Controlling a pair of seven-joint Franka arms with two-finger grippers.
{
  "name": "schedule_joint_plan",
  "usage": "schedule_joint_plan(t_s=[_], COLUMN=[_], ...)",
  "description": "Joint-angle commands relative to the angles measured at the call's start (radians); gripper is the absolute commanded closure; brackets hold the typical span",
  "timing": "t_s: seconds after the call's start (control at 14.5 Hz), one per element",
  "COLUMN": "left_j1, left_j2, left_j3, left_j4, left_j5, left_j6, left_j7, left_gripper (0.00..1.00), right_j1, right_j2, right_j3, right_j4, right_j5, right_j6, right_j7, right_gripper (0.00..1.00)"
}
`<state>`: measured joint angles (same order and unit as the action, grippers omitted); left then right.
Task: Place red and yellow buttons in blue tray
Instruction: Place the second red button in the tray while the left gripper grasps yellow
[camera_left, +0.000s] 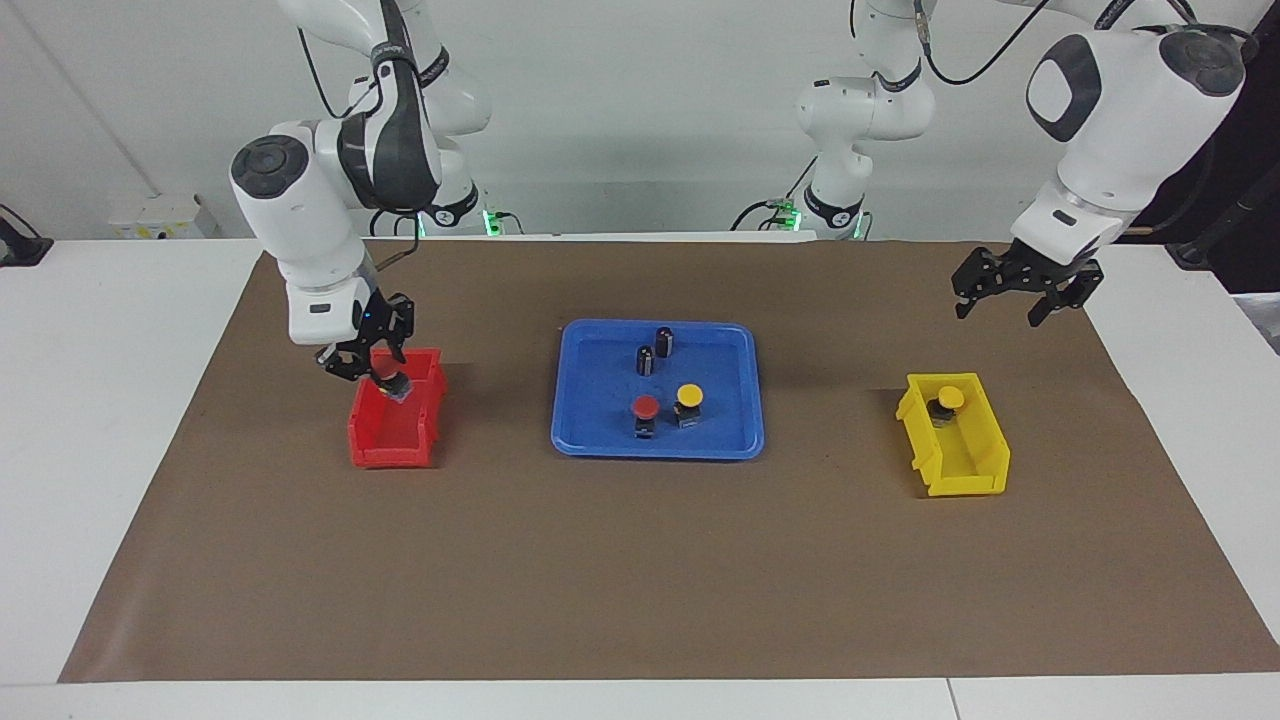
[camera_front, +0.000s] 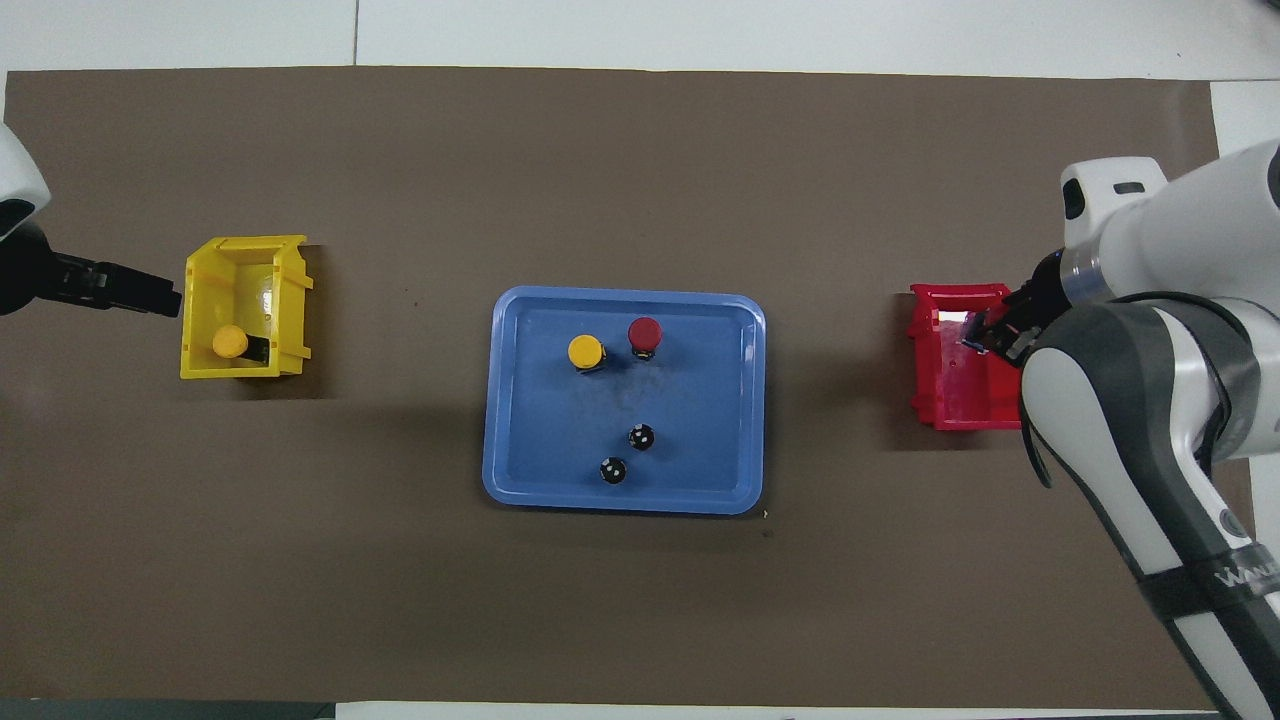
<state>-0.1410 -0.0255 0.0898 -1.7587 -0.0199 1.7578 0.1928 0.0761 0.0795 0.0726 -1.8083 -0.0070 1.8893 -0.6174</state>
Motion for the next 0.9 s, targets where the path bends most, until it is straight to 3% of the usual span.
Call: schedule_joint_plan(t_s=[0.0,0.07,0.21,0.41,0.69,0.83], left_j1=[0.012,0.014,0.014,0.029,0.049,0.051], left_j2=[-0.001,0.003,0.022,0.064,0.082,0.096], left_j3=[-0.008,-0.008,-0.008,-0.008,-0.008,-0.008], left_j4=[-0.097,-0.137,-0.215,-0.266,-0.366,-0.367], left_j5=[0.0,0.0,0.0,0.0,0.001,0.0], left_j6=[0.112,0.159,0.274,0.373,0.532,0.539], left_j7=[0.007,0.007,0.008,0.008,0.01,0.008], left_gripper=[0.0,0.01,0.11,0.27,0.28,0.29], right_j1=[0.108,0.164,0.243,0.278,0.323,0.33], right_j2=[0.098,0.106,0.132,0.167,0.192,0.197], right_j3=[0.004,0.004,0.004,0.004,0.004,0.004], right_j4=[0.118,0.11,0.109,0.095,-0.002,-0.031], right_j5=[0.03,0.045,0.047,0.047,0.044,0.041], right_j6=[0.011,0.067,0.126,0.183,0.301,0.336], right_j7=[0.3,0.42,0.565,0.582,0.585,0.585], right_gripper=[0.84,0.87,0.87,0.87,0.86,0.86])
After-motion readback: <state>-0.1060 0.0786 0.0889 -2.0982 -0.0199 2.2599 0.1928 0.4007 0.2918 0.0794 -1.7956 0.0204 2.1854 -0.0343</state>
